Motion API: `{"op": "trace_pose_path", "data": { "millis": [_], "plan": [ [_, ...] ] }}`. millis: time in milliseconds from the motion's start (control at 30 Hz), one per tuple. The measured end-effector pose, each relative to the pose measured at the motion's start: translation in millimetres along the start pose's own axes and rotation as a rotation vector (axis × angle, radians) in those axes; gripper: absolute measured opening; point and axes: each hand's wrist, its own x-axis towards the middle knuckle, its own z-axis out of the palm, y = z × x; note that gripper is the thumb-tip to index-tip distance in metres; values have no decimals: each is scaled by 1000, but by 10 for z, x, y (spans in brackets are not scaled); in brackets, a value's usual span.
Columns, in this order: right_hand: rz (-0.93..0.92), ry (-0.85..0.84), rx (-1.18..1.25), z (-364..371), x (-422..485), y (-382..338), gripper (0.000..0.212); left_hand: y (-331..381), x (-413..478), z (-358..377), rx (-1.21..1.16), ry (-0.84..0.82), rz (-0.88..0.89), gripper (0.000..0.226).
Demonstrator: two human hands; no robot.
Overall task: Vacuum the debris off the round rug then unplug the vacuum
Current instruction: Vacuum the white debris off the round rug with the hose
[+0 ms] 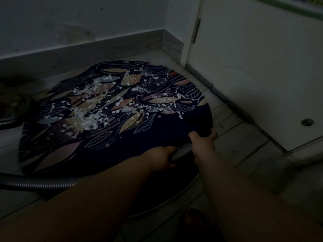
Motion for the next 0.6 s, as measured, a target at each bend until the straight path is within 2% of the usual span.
{"op": "trace_pose_path", "data": {
  "millis": [433, 600],
  "plan": [
    [18, -18, 35, 97, -7, -97, 84, -18, -53, -125, 0, -1, -90, 57],
    [49, -80, 30, 113, -34, -86, 84, -10, -120, -127, 6, -4, -111, 61]
  ]
}}
